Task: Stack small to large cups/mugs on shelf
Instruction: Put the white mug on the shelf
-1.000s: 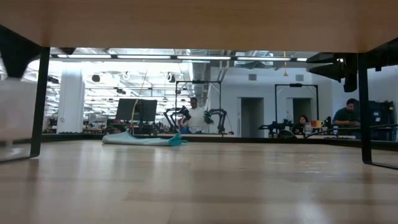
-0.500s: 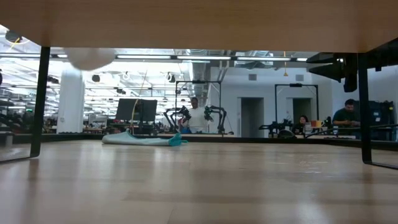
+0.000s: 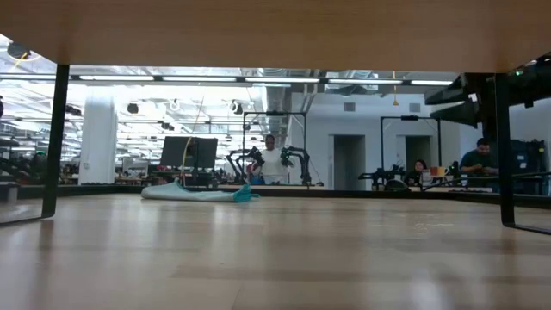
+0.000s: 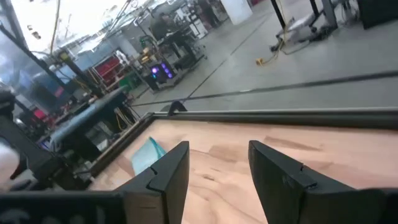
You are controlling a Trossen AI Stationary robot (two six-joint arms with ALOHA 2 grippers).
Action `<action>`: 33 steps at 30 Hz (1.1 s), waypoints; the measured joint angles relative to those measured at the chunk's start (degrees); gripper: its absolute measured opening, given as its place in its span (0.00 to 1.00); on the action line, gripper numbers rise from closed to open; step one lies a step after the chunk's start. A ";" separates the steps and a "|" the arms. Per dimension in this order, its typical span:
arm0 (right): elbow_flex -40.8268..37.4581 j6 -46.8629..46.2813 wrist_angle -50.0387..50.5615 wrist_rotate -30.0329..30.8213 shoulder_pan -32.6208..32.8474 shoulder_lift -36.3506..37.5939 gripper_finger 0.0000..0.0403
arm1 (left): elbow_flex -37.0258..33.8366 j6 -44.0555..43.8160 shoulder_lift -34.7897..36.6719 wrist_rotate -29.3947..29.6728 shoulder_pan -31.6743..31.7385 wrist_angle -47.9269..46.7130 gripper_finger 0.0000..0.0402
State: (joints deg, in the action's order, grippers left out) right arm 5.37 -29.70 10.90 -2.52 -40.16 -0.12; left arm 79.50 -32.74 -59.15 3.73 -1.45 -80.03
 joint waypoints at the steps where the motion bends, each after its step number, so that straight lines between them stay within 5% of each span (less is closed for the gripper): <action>1: 0.00 -0.85 0.19 -0.04 0.00 0.00 0.46 | 0.86 1.08 -0.79 -1.12 -0.14 0.00 0.00; 8: 0.00 -1.92 -2.90 -0.17 0.00 0.00 0.46 | 9.56 10.29 -8.67 -6.14 -1.57 -5.04 0.00; 18: 0.00 -1.87 -3.63 -0.20 0.00 0.02 0.46 | 23.55 10.35 -21.52 -9.61 -3.83 -9.89 0.00; 33: 0.00 -0.58 -3.39 -0.22 0.00 0.02 0.46 | 25.78 0.55 -29.88 -13.88 -11.39 -10.01 0.00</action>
State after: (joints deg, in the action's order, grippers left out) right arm 5.37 -30.28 7.51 -2.74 -40.16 -0.10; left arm 105.27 -32.19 -89.03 -10.14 -12.84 -90.04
